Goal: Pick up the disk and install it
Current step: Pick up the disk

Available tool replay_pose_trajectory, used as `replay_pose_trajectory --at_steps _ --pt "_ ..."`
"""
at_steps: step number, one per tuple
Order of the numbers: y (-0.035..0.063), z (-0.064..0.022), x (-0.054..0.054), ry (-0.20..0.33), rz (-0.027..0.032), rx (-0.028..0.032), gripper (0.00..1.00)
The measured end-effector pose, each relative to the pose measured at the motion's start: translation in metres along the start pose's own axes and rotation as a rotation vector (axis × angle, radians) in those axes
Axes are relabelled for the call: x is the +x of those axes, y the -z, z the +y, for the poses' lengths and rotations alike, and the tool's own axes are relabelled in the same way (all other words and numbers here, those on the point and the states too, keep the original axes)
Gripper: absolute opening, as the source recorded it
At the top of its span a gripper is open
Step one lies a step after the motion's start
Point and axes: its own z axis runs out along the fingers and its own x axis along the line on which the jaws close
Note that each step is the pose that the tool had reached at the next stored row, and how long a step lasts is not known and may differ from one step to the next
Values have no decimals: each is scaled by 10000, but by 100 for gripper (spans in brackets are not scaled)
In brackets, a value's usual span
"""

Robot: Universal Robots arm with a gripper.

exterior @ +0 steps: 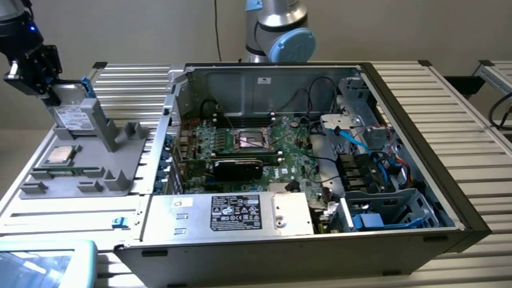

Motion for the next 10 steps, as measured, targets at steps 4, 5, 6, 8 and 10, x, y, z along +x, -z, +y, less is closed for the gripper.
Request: replay_pose_trajectory --at_steps 4,5,6,8,10 --pt "34 0 3 60 -12 7 37" --pt "47 0 3 71 -12 8 37" --pt "57 0 3 82 -12 9 37" --pt "80 0 4 103 -12 12 37" --pt "113 -1 5 126 -13 14 37"
